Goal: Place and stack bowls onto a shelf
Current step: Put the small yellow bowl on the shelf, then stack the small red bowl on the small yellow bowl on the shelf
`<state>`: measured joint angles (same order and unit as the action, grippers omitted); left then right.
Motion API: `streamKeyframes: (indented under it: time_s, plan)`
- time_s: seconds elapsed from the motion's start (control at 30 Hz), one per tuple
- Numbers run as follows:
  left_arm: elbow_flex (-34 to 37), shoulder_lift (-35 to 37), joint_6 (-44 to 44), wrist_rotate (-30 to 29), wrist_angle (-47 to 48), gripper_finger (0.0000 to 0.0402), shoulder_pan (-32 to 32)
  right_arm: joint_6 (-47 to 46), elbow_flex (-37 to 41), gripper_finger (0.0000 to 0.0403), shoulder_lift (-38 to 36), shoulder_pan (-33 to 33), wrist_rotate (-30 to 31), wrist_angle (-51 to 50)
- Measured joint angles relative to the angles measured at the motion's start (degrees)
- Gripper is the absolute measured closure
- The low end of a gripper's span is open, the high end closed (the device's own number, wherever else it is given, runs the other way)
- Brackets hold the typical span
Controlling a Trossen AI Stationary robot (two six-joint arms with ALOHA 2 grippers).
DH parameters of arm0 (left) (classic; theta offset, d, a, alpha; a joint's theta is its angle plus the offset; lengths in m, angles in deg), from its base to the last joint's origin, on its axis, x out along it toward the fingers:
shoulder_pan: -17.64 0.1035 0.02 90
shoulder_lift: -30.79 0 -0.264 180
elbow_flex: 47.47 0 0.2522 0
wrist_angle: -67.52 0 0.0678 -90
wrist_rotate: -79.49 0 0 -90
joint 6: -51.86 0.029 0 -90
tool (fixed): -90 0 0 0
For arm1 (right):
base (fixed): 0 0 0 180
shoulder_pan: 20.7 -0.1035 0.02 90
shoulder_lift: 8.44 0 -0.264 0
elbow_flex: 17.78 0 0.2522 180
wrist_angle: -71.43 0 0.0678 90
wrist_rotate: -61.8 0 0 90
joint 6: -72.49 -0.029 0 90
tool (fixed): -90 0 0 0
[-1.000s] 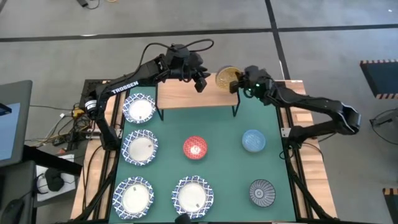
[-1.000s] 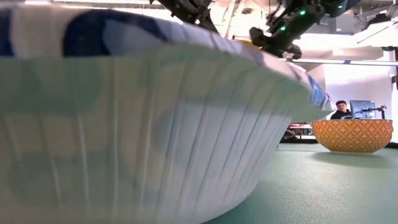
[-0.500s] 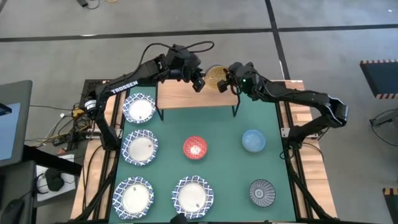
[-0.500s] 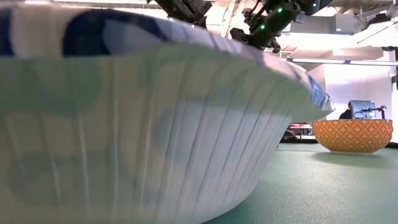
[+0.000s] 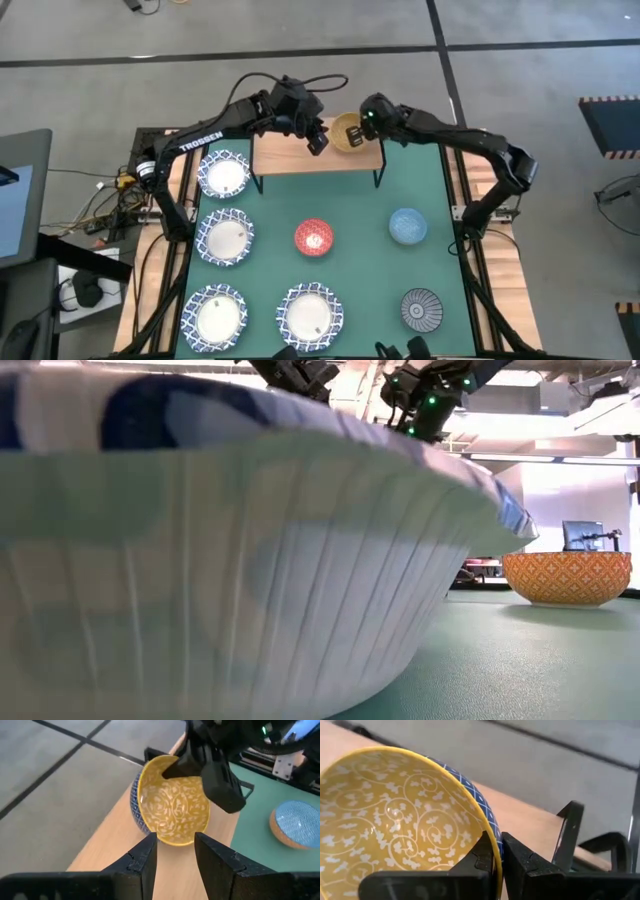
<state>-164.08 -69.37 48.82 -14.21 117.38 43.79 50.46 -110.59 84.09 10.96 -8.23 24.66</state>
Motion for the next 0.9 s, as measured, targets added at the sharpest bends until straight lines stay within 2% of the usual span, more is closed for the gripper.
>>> streamKeyframes:
  time_s: [0.27,0.47,0.73,0.9]
  plan:
    - [0.0,0.0,-0.89,-0.05,2.71,0.0285,-0.37,-6.95,-12.18,0.0344,6.15,0.77,-5.32,-16.44]
    - [0.0,0.07,-0.38,-0.14,5.42,0.0285,-0.99,-7.11,-13.56,0.0286,6.87,1.87,-9.11,-17.58]
    - [0.0,0.82,1.8,0.89,11.14,0.0285,-1.16,-6.86,-13.59,0.0173,-0.23,2.16,-11.12,-18.55]
    - [0.02,1.81,5.31,0.8,16.86,0.0285,-1.31,-9.56,-13.61,0.0154,-6.22,1.28,-11.08,-23.79]
